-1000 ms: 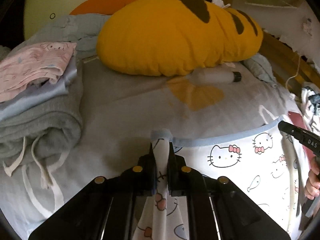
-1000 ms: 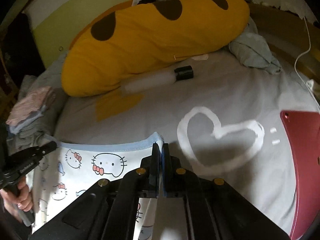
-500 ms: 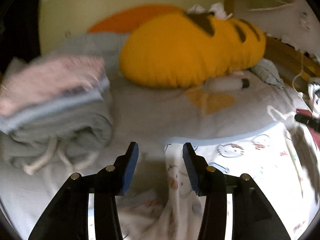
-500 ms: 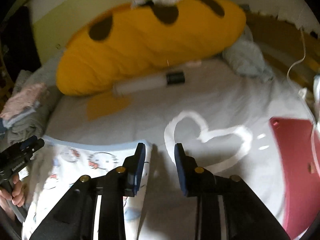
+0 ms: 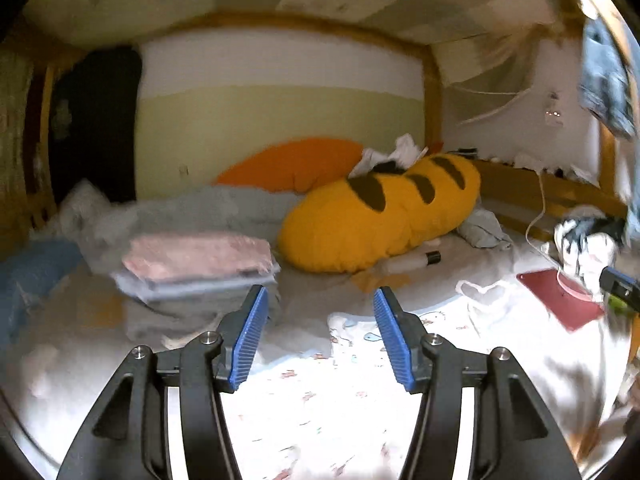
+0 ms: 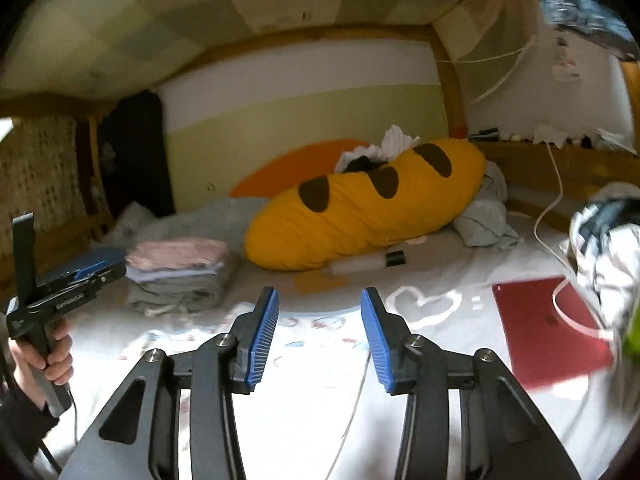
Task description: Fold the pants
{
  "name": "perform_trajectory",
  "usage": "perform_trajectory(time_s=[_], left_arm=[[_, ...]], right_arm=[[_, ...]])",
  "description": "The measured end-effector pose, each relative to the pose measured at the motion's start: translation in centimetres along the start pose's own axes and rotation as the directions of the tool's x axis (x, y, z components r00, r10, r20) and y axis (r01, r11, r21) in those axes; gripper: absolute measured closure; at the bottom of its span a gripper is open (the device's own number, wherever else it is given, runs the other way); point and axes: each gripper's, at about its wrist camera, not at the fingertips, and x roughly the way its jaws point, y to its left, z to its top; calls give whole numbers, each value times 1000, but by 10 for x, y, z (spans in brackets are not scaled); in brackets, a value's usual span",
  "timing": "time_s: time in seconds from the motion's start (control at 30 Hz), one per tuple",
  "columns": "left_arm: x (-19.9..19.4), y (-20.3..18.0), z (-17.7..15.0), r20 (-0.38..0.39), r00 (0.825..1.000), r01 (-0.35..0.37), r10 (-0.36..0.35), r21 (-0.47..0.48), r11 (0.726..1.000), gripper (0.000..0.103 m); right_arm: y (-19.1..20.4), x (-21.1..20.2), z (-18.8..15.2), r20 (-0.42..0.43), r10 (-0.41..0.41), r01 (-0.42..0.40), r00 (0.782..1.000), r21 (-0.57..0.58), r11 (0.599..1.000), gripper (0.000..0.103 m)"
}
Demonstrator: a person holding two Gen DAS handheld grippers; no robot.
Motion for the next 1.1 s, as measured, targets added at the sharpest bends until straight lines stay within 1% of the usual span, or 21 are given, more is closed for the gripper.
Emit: perform_trajectory(time_s=[0.03,0.07,0.13,0.2,0.23,0.27,0.3,0.33,0.4,0.47,0.5,0.53,0.6,0.63,0.7,0.8,0.93,0.97,1.0,1.07,1.1], left_arm=[[-16,-1,-3,28,999,-24,24,11,1000,49],[-28,0,-6,43,999,-29,29,-2,1000,49],[-50,4,-13,36,999,-18,21,-74,997,48],[-68,7,-29,4,999,-34,35,-165,986,48],[-77,6,-40,-11,1000,-31,30,-193,981,48],[-85,3,-52,-38,999,-44,37,-207,977,48],[-94,0,-67,-78,995,-74,59,-212,974,49],[-103,-6,-79,-101,992,-92,72,-204,975,49],[-118,-18,-103,-129,987,-110,91,-146,983,49],[-129,-28,-124,-169,980,-119,105,-75,990,49],[-131,-27,-134,-207,975,-103,84,-81,991,49],[-136,-25,-142,-233,970,-97,70,-106,990,49],[-145,-21,-158,-250,967,-85,45,-151,985,49],[-148,-21,-164,-259,964,-94,53,-147,985,49],[-151,-20,-175,-267,960,-127,89,-131,983,49],[-148,-15,-186,-301,951,-120,67,-163,979,49],[-146,-13,-192,-307,950,-120,58,-187,975,49],[-145,-14,-192,-306,950,-119,57,-190,975,49],[-145,-14,-192,-307,950,-115,51,-194,974,49],[-142,-13,-194,-314,948,-108,40,-201,974,49],[-141,-13,-195,-321,946,-115,45,-202,973,49]], right_arm=[[3,-9,-5,6,-2,2,1000,1,1000,59],[7,-22,-13,8,-13,13,1000,2,1000,59],[13,-44,-31,2,-38,38,999,6,999,59],[17,-59,-46,-10,-77,77,997,11,997,59],[20,-68,-58,-31,-96,97,995,22,995,59],[21,-72,-67,-55,-105,107,993,39,993,59],[21,-75,-74,-74,-109,113,991,54,992,59],[21,-77,-86,-114,-108,118,988,78,990,59],[25,-74,-105,-191,-96,115,977,93,989,59],[30,-65,-125,-293,-95,127,951,93,988,59],[31,-62,-134,-331,-86,125,940,97,987,59],[32,-57,-145,-368,-56,109,928,125,986,59],[34,-51,-157,-416,-22,98,909,163,982,59],[34,-47,-165,-441,1,93,898,192,977,59],[35,-44,-171,-456,22,84,890,210,974,59],[35,-38,-179,-469,35,85,883,233,969,59],[29,-27,-184,-479,51,96,876,277,956,60],[29,-24,-186,-486,57,95,872,283,954,62],[29,-21,-189,-494,68,88,867,287,954,67],[34,-15,-190,-504,87,68,859,283,957,84],[35,-15,-191,-503,77,73,861,273,959,92]])
